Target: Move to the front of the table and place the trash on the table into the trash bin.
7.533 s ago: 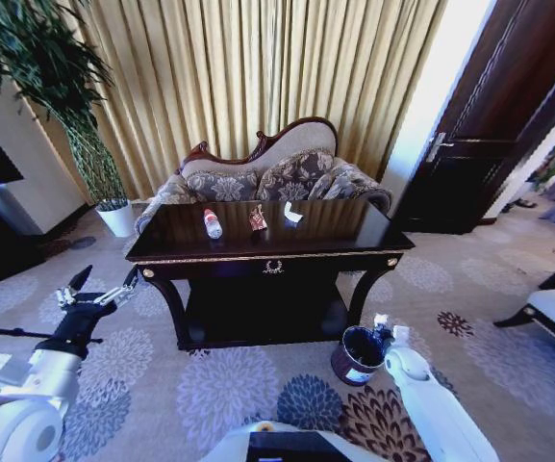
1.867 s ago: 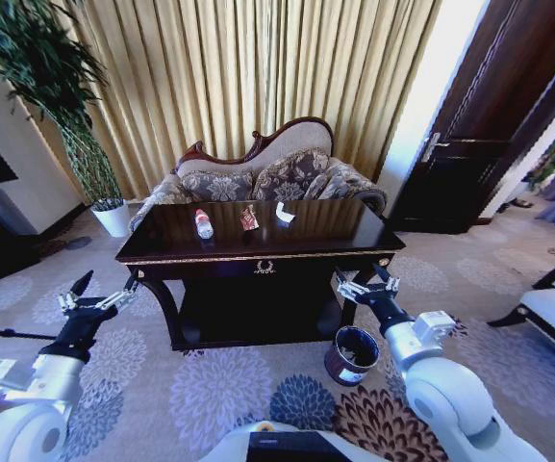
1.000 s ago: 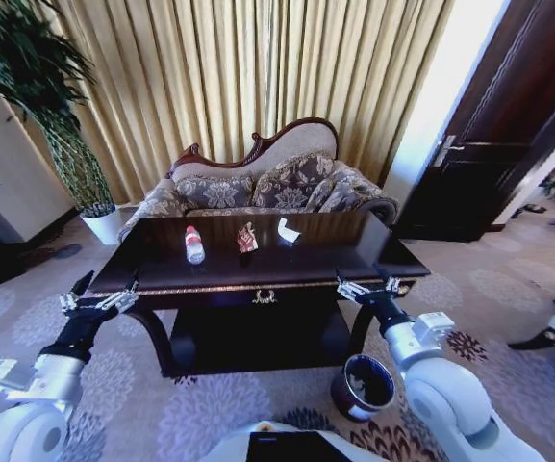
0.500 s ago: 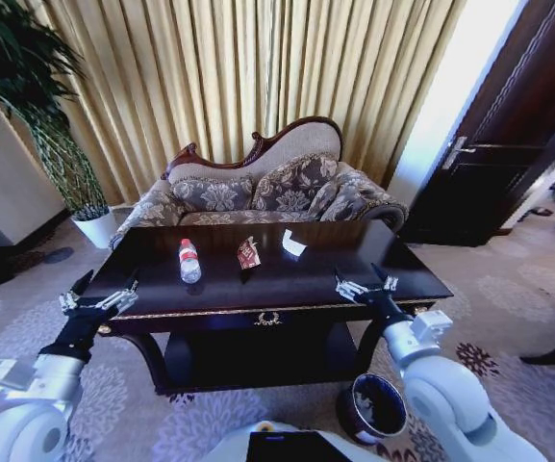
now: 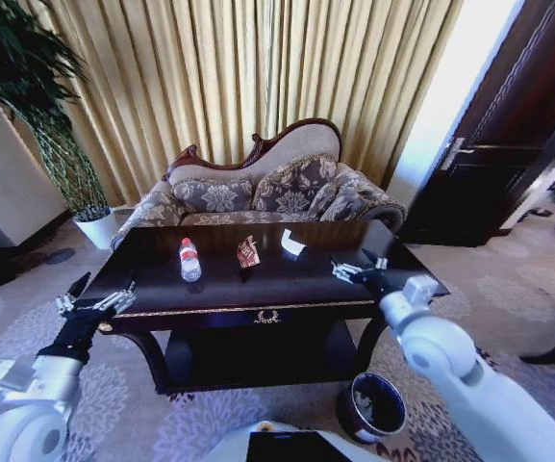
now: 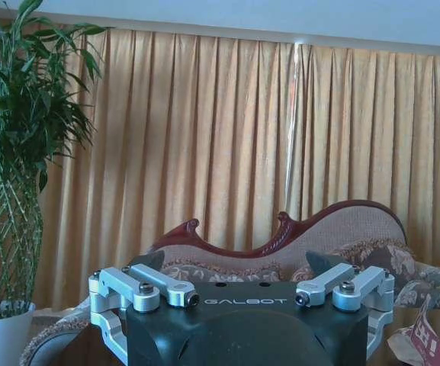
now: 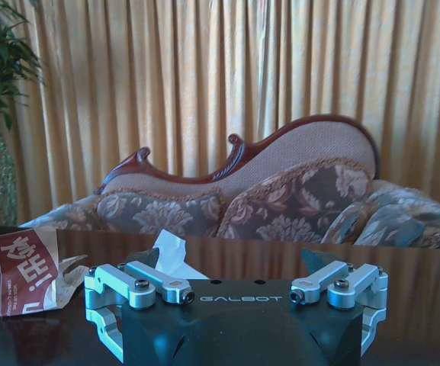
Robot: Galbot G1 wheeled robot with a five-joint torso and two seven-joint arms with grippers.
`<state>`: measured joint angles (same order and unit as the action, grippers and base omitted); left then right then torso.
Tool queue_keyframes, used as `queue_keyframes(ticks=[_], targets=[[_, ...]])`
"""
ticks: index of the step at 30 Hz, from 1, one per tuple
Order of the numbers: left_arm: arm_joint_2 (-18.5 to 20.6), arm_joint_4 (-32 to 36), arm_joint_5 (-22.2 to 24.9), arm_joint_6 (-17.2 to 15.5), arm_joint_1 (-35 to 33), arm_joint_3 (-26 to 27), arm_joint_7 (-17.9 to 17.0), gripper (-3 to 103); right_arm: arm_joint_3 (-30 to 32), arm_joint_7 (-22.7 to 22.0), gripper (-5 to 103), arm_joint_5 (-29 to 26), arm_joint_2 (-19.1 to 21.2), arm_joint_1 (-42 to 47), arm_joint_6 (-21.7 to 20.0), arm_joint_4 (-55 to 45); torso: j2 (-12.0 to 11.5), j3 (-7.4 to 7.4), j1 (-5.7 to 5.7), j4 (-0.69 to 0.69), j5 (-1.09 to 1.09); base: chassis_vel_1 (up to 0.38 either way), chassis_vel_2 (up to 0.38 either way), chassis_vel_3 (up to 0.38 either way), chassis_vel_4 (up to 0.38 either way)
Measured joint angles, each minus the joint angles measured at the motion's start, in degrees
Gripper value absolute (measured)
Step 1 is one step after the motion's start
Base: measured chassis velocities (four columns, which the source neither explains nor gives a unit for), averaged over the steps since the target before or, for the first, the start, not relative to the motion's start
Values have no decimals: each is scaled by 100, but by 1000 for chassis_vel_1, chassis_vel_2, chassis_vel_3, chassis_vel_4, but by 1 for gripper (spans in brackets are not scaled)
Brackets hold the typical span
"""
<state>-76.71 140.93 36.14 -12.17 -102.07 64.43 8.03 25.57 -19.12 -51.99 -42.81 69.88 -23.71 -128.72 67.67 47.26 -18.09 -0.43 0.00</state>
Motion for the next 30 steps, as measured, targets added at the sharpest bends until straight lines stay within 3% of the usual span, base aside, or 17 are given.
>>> queue_keyframes(ticks=[3, 7, 14, 19, 30], targets=[[-29, 5, -58, -1, 13, -5, -14, 100, -309, 6, 100, -123, 122, -362, -32, 182, 0, 0, 0, 0, 1, 0, 0, 0, 0], [-120, 15, -227, -16, 31, -68, -21, 100, -1272, -22, 100, -494, 264, -1612, -85, 707, -1, 1, 0, 2, 0, 0, 0, 0, 0], [-186, 61, -312, -27, -19, -38, -36, 100, -2257, -109, 100, -812, 55, -2655, -165, 1278, 0, 1, 0, 0, 0, 0, 0, 0, 0], [-230, 76, -399, -29, -43, -21, -91, 100, -3007, -514, 100, -1161, -448, -3416, -316, 1698, -1, 0, 0, 2, 0, 0, 0, 0, 0], [-327, 94, -498, -31, -69, -40, -135, 100, -3535, -1633, 100, -1320, -1460, -4040, -558, 2416, 0, 0, 0, 0, 0, 0, 0, 0, 0]])
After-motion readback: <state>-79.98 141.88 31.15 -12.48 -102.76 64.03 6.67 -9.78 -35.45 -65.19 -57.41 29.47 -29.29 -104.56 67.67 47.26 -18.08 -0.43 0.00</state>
